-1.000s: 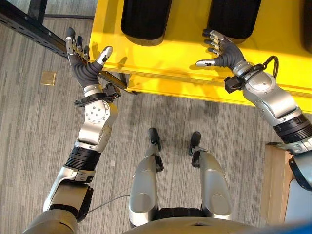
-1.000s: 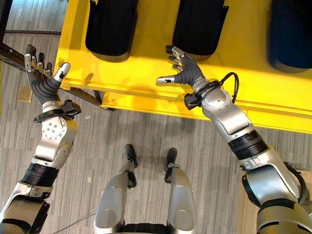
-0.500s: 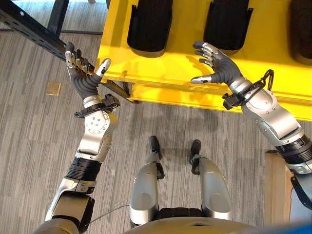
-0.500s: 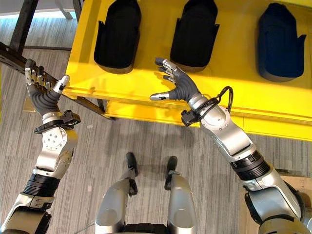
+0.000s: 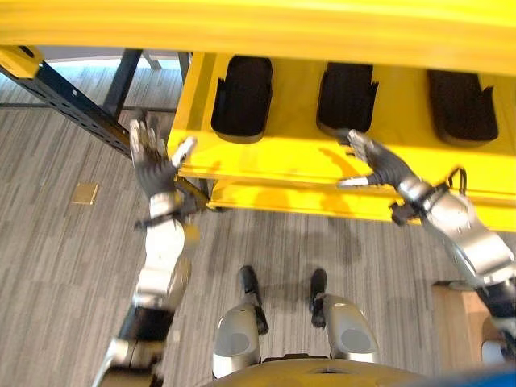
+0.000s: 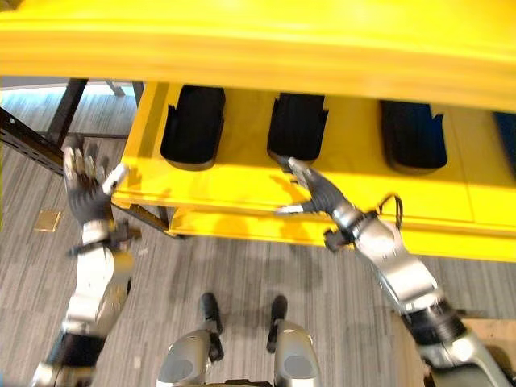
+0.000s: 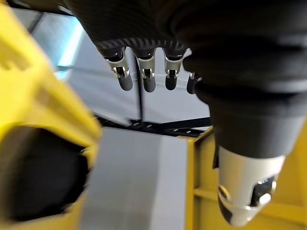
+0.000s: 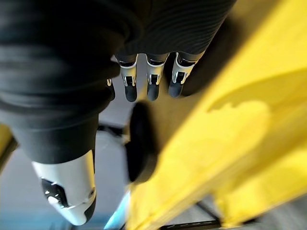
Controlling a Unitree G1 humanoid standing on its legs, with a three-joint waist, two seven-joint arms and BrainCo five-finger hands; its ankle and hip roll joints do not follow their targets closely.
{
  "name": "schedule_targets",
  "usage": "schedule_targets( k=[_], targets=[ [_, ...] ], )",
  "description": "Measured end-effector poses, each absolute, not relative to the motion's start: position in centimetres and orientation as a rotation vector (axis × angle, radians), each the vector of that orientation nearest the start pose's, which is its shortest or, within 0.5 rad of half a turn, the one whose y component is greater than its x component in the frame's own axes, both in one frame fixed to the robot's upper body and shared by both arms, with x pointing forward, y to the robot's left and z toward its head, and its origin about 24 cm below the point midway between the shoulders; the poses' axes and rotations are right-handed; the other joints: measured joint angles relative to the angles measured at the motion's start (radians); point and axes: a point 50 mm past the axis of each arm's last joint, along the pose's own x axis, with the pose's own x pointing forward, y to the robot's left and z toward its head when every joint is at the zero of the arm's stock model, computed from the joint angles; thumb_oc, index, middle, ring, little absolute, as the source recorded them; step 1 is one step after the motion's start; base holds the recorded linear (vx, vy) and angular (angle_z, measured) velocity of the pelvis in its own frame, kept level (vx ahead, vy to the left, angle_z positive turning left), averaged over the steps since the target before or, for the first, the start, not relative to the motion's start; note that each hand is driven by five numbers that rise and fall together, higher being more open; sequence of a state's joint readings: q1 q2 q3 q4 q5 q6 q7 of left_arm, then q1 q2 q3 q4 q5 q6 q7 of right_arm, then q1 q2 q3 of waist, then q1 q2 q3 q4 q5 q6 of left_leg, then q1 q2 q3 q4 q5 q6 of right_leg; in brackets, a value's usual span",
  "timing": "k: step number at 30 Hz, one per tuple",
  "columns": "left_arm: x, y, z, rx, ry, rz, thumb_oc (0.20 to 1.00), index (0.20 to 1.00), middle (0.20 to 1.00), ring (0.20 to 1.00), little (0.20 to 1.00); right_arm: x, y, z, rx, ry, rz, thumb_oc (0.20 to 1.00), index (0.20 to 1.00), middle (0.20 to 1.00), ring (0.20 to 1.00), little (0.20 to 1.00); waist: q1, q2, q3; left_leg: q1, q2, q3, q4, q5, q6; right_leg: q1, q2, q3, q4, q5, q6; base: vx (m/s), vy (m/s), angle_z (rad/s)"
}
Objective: Move parts from the plastic box to the shelf.
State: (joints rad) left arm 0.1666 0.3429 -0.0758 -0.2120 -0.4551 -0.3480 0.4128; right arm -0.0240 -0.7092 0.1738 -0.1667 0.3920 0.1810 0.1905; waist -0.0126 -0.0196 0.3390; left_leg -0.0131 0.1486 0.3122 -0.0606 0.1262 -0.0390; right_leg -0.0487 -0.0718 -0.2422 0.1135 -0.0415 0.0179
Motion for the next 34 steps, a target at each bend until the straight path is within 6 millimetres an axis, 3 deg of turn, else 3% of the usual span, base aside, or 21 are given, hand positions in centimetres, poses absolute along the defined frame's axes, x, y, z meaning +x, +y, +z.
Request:
schedule_targets(
  k=[3,7,11,15,18,22,26,29,34],
  targets=[
    [19.6,21.3,5.4,-0.213,-0.148,0.231,1.0,1.0,1.0,1.0,1.0,22.1,-21.5,4.2,-0.142,0.294,0.419,1.0,1.0,1.0,1.0,1.0,0.004,-0.006,-0.052,0.043,0.001,-0.008,-0.025,-0.009,-0.008,0.061,0.007,-0.017,-0.044,0.001,0.009,0.05,-0.027,0.13],
    [19.3,20.5,3.3,-0.258,-0.01,0.037,1.0,1.0,1.0,1.0,1.0,20.8,-21.6,3.2,0.006,0.335,0.439,1.0,1.0,1.0,1.0,1.0,0.0,-0.008,-0.121,0.04,-0.008,-0.009,-0.027,-0.012,-0.008,0.06,-0.002,-0.017,-0.048,0.002,0.018,-0.02,0.012,0.0],
    [17.2,20.3,0.4,-0.326,0.132,-0.092,1.0,1.0,1.0,1.0,1.0,18.4,-22.8,-0.3,0.167,0.457,0.372,1.0,1.0,1.0,1.0,1.0,-0.009,-0.004,-0.174,0.048,-0.011,-0.002,-0.032,-0.015,-0.006,0.071,-0.005,-0.017,-0.065,0.005,0.022,-0.05,0.051,-0.01],
    [15.1,19.7,-1.0,-0.41,0.22,-0.198,1.0,1.0,1.0,1.0,1.0,16.5,-24.0,-2.6,0.266,0.556,0.347,1.0,1.0,1.0,1.0,1.0,-0.026,0.016,-0.191,0.067,-0.012,0.003,-0.036,-0.026,-0.005,0.095,-0.004,-0.017,-0.081,0.013,0.027,-0.02,0.039,-0.03],
    [15.3,19.2,-1.0,-0.426,0.242,-0.272,1.0,1.0,1.0,1.0,1.0,16.2,-24.0,-2.9,0.291,0.568,0.399,1.0,1.0,1.0,1.0,1.0,-0.027,0.034,-0.205,0.066,-0.011,0.004,-0.037,-0.028,-0.008,0.093,-0.004,-0.016,-0.08,0.014,0.03,-0.02,0.015,-0.02],
    [14.6,19.8,-2.1,-0.402,0.331,-0.316,1.0,1.0,1.0,1.0,1.0,15.5,-24.9,-3.6,0.331,0.583,0.335,1.0,1.0,1.0,1.0,1.0,-0.029,0.04,-0.218,0.068,-0.012,0.006,-0.036,-0.029,-0.008,0.085,-0.005,-0.015,-0.08,0.013,0.03,0.0,0.0,0.0],
    [11.8,20.8,-3.9,-0.399,0.445,-0.307,1.0,1.0,1.0,1.0,1.0,13.9,-26.4,-4.3,0.325,0.567,0.219,1.0,1.0,1.0,1.0,1.0,-0.03,0.045,-0.221,0.067,-0.012,0.017,-0.037,-0.032,-0.007,0.077,-0.005,-0.004,-0.08,0.013,0.031,0.0,0.014,-0.09],
    [9.0,21.9,-5.5,-0.435,0.515,-0.186,1.0,1.0,1.0,1.0,1.0,12.0,-27.1,-5.2,0.343,0.553,0.102,1.0,1.0,1.0,1.0,1.0,-0.031,0.035,-0.22,0.081,-0.012,0.032,-0.036,-0.033,-0.003,0.09,-0.004,0.007,-0.089,0.012,0.032,0.02,0.001,-0.1],
    [10.6,22.6,-4.5,-0.437,0.389,-0.113,1.0,1.0,1.0,1.0,1.0,13.0,-25.8,-4.9,0.359,0.471,0.103,1.0,1.0,1.0,1.0,1.0,-0.028,0.033,-0.231,0.084,-0.014,0.033,-0.037,-0.043,-0.008,0.096,-0.006,0.007,-0.096,0.015,0.036,0.0,-0.001,-0.01]
  ],
)
